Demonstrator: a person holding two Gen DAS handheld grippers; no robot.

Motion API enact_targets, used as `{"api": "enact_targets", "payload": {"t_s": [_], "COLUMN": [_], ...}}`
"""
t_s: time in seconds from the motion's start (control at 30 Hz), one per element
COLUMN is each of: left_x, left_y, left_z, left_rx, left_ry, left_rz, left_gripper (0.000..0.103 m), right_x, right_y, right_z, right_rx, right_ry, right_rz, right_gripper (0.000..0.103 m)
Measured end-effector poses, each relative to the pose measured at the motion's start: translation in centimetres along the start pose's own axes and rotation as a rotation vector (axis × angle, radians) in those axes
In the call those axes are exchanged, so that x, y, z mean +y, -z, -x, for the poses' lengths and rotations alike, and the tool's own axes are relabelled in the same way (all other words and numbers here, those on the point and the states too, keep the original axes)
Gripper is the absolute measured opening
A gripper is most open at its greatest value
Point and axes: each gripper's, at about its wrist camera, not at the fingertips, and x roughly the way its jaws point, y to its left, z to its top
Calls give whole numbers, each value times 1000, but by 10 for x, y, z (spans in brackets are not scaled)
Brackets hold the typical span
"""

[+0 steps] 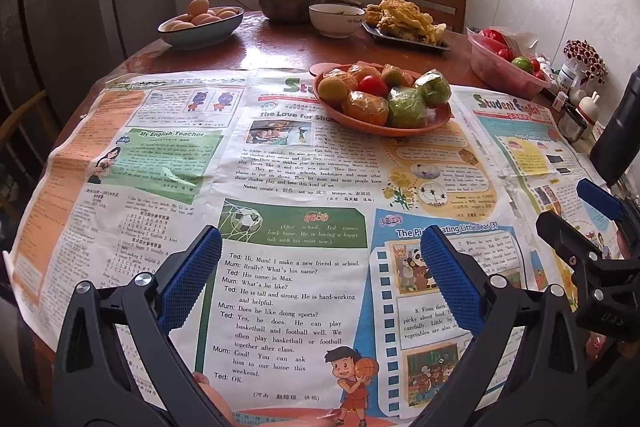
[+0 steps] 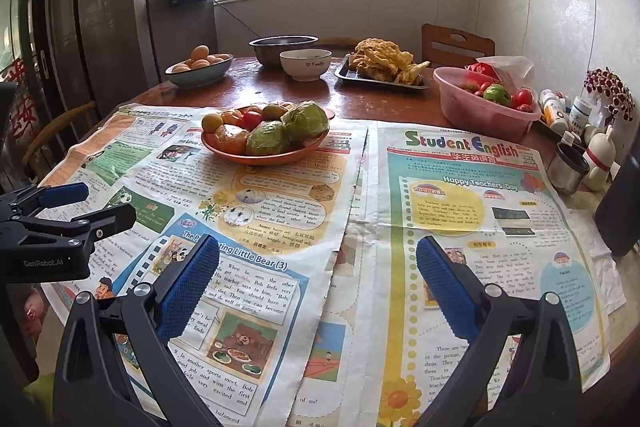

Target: Organize fruits

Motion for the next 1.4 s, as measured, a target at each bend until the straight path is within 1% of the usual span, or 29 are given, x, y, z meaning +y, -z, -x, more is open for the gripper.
{"api": "enact_targets", "payload": {"t_s": [0.8, 1.4], "left_x": [-1, -1], "left_y": [3, 3], "left_z": [1, 1], "left_rx": [4, 12], "left_ry": [-1, -18], "left_rz": [-7, -14], "left_gripper": [94, 94], "right_x": [-3, 1], "right_y": [1, 3], "right_z": [-2, -2], "right_rx": [9, 13], "right_ry": [4, -1], "right_rz": [-16, -9], "right_gripper": [99, 99]}}
